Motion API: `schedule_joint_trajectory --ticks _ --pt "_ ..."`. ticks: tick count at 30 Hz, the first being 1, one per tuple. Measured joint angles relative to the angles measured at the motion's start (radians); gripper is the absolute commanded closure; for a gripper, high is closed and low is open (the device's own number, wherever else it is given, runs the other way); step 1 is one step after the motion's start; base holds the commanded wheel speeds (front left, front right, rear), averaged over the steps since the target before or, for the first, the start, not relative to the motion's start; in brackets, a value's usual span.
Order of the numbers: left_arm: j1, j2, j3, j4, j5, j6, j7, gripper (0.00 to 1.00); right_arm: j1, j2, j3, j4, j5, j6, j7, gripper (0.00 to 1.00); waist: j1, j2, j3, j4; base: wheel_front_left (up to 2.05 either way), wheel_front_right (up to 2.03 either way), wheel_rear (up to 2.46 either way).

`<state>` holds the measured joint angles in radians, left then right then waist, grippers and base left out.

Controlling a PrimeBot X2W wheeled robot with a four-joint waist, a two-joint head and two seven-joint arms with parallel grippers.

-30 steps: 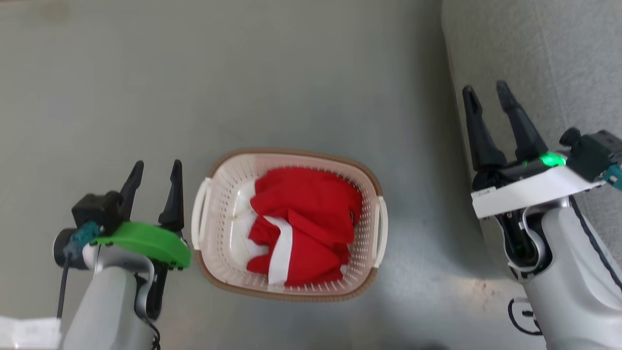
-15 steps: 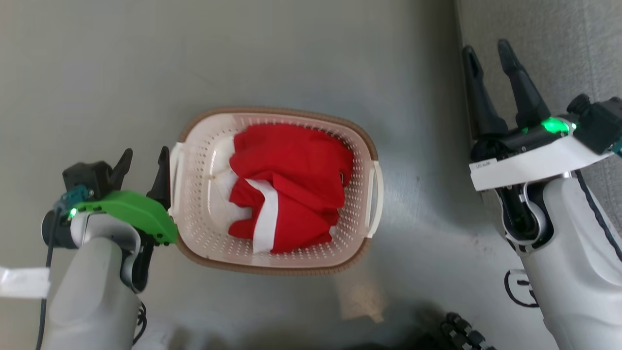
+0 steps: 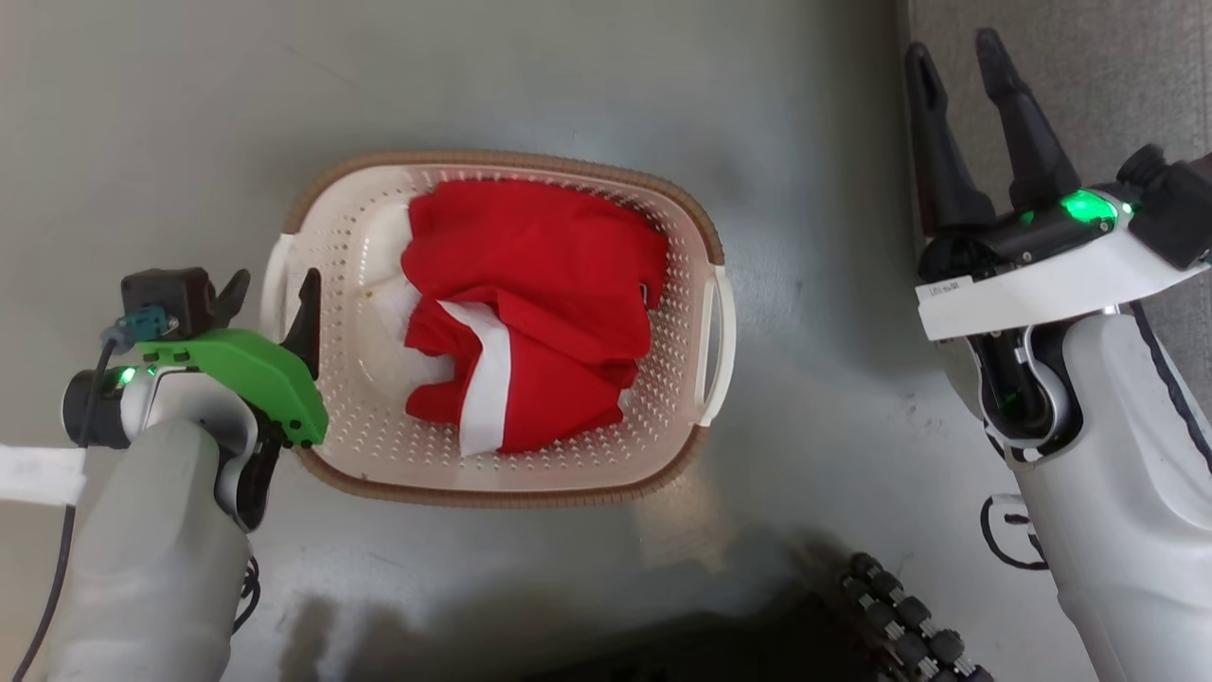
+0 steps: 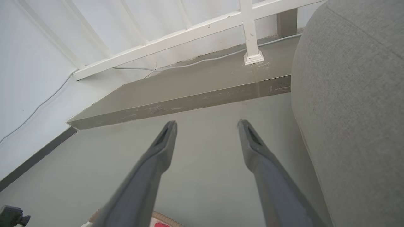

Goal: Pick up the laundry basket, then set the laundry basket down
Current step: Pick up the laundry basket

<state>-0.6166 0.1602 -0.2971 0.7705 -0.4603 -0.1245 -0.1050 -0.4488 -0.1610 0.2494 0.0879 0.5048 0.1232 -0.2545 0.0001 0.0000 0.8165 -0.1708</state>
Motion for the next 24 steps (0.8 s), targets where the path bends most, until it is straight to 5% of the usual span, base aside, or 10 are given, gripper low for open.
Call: schedule_joint_trajectory --ticks 16,20,21,22,24 --pt "-0.062 0.012 -0.073 0.101 -0.069 0.000 0.043 0.03 -0.027 0.005 0.001 0.006 0.001 0.000 0.000 0.00 0.0000 0.0000 0.062 -0.013 0.00 0.00 0.00" --pt "-0.080 0.012 -0.091 0.120 -0.083 0.000 0.043 0.64 -0.036 0.006 0.001 0.008 0.001 0.000 0.000 0.00 0.0000 0.0000 0.063 -0.013 0.00 0.00 0.00" --pt "-0.081 0.013 -0.094 0.124 -0.085 0.000 0.043 0.89 -0.036 0.007 0.001 0.009 0.001 0.000 0.000 0.00 -0.0001 0.0000 0.063 -0.013 0.00 0.00 0.00" --pt "-0.081 0.013 -0.097 0.126 -0.090 0.000 0.043 1.00 -0.036 0.007 0.001 0.011 0.001 0.000 0.000 0.00 -0.0001 0.0000 0.063 -0.014 0.00 0.00 0.00" --pt "-0.082 0.013 -0.109 0.132 -0.101 0.001 0.042 1.00 -0.037 0.009 0.001 0.016 0.001 0.000 0.000 0.00 -0.0001 0.0000 0.061 -0.014 0.00 0.00 0.00"
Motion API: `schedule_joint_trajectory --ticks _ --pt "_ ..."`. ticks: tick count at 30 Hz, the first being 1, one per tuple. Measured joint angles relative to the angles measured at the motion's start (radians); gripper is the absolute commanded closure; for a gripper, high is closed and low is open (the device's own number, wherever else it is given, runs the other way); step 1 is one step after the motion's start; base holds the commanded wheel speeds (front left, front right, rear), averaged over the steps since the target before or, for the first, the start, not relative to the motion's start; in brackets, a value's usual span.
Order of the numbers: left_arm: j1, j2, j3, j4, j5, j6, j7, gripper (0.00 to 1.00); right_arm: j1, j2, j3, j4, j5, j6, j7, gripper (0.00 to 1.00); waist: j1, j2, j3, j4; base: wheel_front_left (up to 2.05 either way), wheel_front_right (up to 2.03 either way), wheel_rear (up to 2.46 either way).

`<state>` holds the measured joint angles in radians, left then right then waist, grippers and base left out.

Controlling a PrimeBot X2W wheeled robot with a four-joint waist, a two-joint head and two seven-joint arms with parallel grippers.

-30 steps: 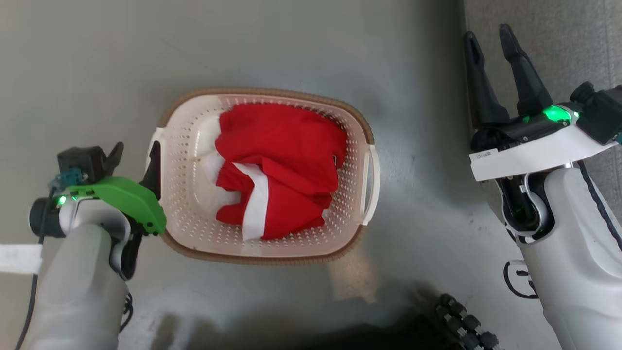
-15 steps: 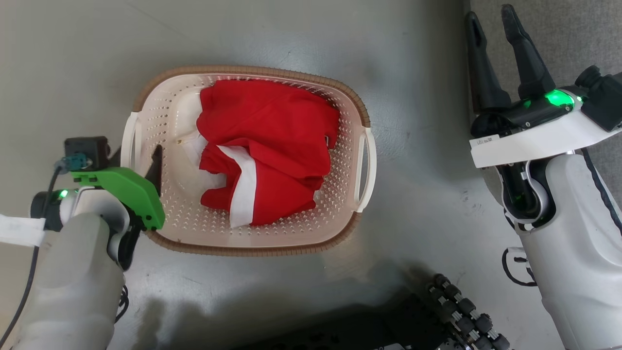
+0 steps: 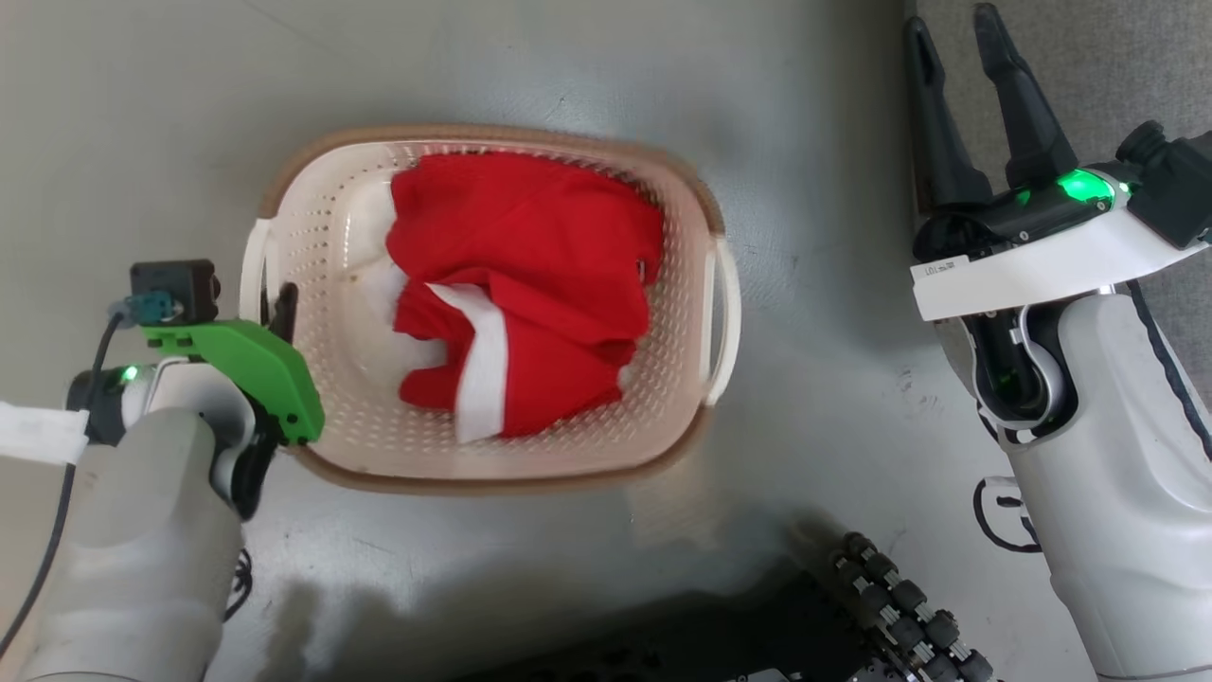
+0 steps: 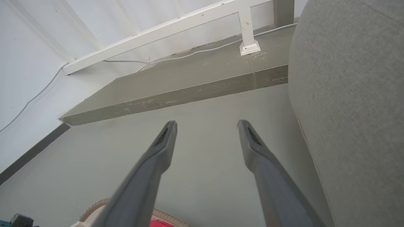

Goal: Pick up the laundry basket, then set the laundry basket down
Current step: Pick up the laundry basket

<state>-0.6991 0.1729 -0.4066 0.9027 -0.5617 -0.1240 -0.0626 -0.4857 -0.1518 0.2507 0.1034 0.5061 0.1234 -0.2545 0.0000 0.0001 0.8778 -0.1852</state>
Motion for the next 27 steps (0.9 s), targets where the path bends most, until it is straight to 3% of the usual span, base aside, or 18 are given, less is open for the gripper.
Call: schedule_joint_trajectory --ticks 16,27 --pt "0.005 -0.049 -0.013 0.054 -0.167 0.001 -0.044 1.00 -0.003 0.014 0.006 0.043 0.004 0.000 0.000 0.00 0.0000 0.0000 -0.097 0.003 0.00 0.00 0.00" --pt "0.017 -0.061 -0.013 0.086 -0.220 0.001 -0.057 1.00 0.001 0.010 0.019 0.038 0.006 0.000 0.000 0.00 0.0000 -0.0001 -0.116 0.000 0.00 0.00 0.00"
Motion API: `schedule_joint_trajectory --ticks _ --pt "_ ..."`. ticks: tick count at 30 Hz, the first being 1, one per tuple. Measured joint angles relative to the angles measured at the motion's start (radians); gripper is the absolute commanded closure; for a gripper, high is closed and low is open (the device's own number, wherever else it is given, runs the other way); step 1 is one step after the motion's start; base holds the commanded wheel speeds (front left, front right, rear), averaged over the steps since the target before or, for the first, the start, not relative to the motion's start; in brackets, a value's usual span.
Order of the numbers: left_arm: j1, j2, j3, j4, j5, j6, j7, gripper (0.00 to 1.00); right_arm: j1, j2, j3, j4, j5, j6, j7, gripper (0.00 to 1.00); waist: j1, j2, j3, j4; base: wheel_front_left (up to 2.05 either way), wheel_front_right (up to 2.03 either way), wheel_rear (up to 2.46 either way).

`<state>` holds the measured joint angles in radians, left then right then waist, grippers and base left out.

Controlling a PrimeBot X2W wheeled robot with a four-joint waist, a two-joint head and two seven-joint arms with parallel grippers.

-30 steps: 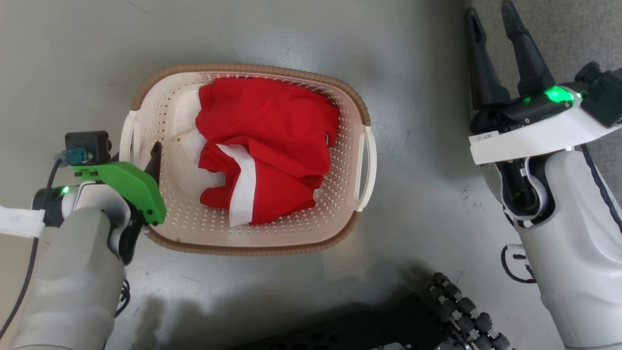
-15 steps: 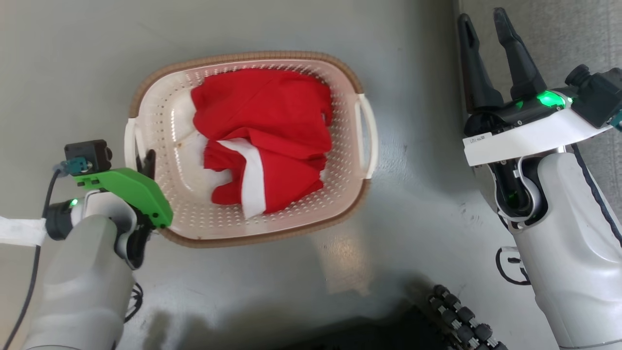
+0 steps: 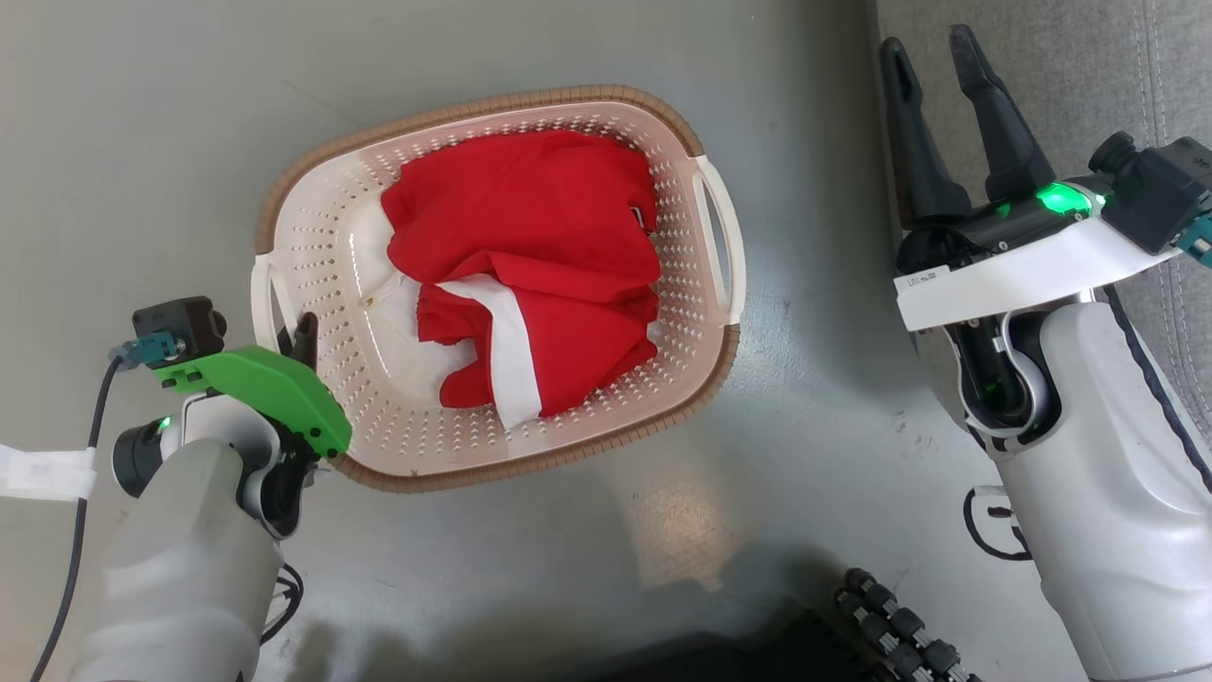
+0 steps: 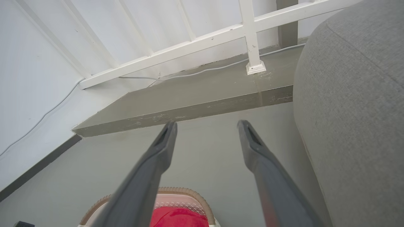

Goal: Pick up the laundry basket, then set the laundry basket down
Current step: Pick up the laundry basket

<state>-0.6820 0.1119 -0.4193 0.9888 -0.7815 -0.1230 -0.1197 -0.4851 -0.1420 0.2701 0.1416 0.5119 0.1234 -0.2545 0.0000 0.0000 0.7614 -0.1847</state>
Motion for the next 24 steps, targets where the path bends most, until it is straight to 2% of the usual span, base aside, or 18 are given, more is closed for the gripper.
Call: schedule_joint_trajectory --ticks 22,23,24 --pt "-0.030 -0.005 -0.022 0.064 -0.039 0.000 -0.006 1.00 -0.001 -0.010 0.000 -0.006 0.000 0.000 0.000 0.00 0.0000 0.0000 0.050 -0.005 0.00 0.00 0.00" --pt "-0.034 -0.005 -0.024 0.065 -0.046 0.000 -0.006 0.95 -0.001 -0.010 0.000 -0.006 0.000 0.000 0.000 0.00 0.0000 0.0000 0.051 -0.004 0.00 0.00 0.00" --pt "-0.037 -0.006 -0.023 0.066 -0.053 0.000 -0.006 0.73 -0.001 -0.010 0.000 -0.006 0.000 0.000 0.000 0.00 0.0000 0.0000 0.051 -0.004 0.00 0.00 0.00"
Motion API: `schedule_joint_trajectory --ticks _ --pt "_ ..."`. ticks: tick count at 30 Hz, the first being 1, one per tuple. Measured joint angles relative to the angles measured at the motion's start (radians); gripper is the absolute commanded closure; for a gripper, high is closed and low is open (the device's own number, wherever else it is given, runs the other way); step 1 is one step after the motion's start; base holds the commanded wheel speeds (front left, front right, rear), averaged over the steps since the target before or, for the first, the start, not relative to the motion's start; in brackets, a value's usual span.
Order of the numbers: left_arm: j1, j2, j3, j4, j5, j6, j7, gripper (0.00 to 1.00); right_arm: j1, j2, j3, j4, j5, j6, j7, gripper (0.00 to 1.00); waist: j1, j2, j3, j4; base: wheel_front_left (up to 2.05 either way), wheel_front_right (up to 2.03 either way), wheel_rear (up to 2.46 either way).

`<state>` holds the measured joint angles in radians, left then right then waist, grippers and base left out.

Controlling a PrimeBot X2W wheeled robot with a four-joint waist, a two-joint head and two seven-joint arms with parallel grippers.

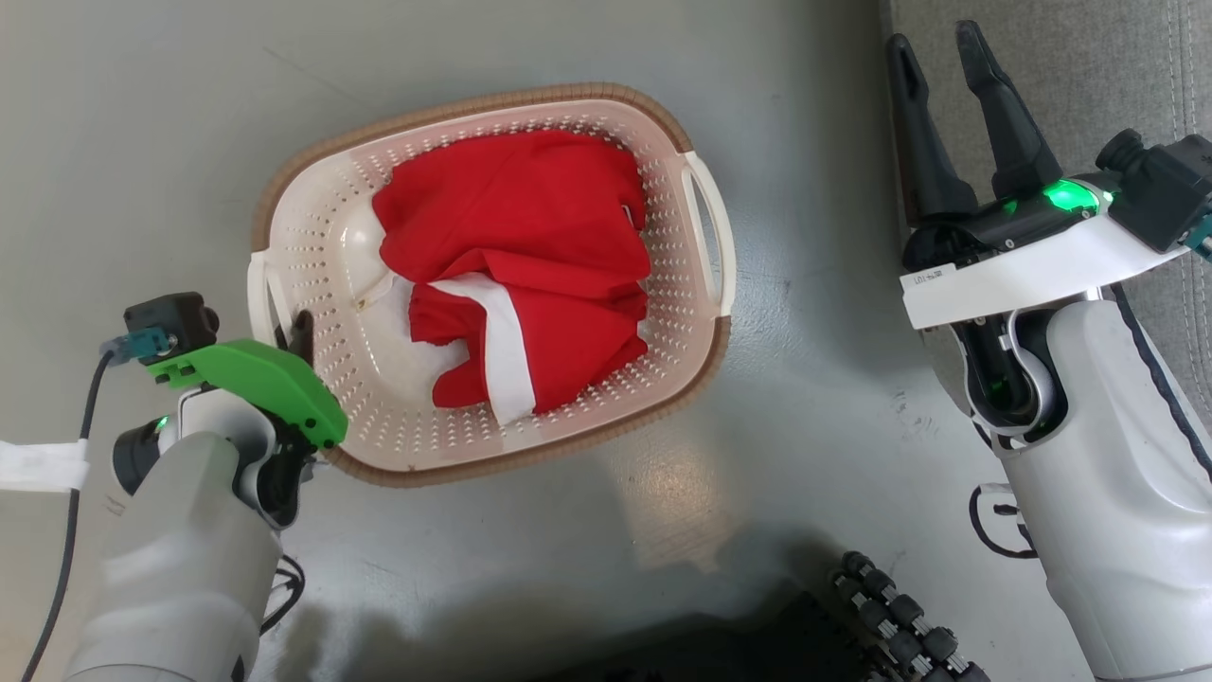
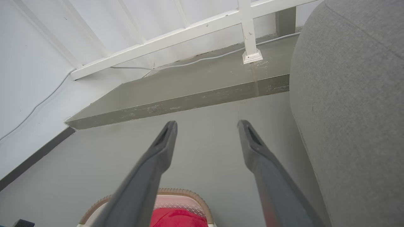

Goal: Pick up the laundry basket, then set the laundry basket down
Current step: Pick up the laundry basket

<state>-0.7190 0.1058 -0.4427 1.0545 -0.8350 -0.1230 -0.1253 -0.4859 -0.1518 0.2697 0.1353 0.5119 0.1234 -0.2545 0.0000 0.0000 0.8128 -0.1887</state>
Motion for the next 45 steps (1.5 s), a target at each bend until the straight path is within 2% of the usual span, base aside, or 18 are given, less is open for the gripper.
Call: schedule_joint_trajectory --ticks 1,2,14,23,34,45 --pt "-0.001 -0.002 0.003 0.000 -0.011 -0.001 0.000 0.60 0.000 0.000 0.000 0.000 0.000 0.000 0.000 0.00 0.0000 0.0000 0.000 0.000 0.00 0.00 0.00" --pt "-0.003 -0.007 0.004 0.000 -0.020 -0.002 0.000 0.00 0.000 0.000 0.000 0.000 0.000 0.000 0.000 0.00 0.0000 0.0001 0.001 0.001 0.00 0.00 0.00" --pt "-0.011 -0.021 -0.014 0.005 -0.028 -0.002 -0.009 0.00 -0.002 0.000 0.000 0.011 0.000 0.000 0.000 0.00 0.0000 0.0000 -0.015 0.008 0.00 0.00 0.00" --pt "-0.009 0.004 -0.063 -0.029 -0.028 -0.002 -0.060 0.00 -0.003 0.019 0.003 0.033 0.002 0.000 0.000 0.00 0.0000 0.0000 -0.064 0.009 0.00 0.00 0.00" --pt "0.049 0.040 -0.137 -0.072 -0.014 -0.002 -0.106 0.00 0.011 0.025 -0.003 0.086 0.016 0.000 0.000 0.00 0.0000 0.0000 -0.190 0.009 0.00 0.00 0.00" --pt "0.092 0.048 -0.179 -0.169 0.027 -0.002 -0.126 0.00 0.067 0.022 -0.030 0.108 0.018 0.000 0.000 0.00 0.0000 0.0000 -0.339 0.020 0.00 0.00 0.00"
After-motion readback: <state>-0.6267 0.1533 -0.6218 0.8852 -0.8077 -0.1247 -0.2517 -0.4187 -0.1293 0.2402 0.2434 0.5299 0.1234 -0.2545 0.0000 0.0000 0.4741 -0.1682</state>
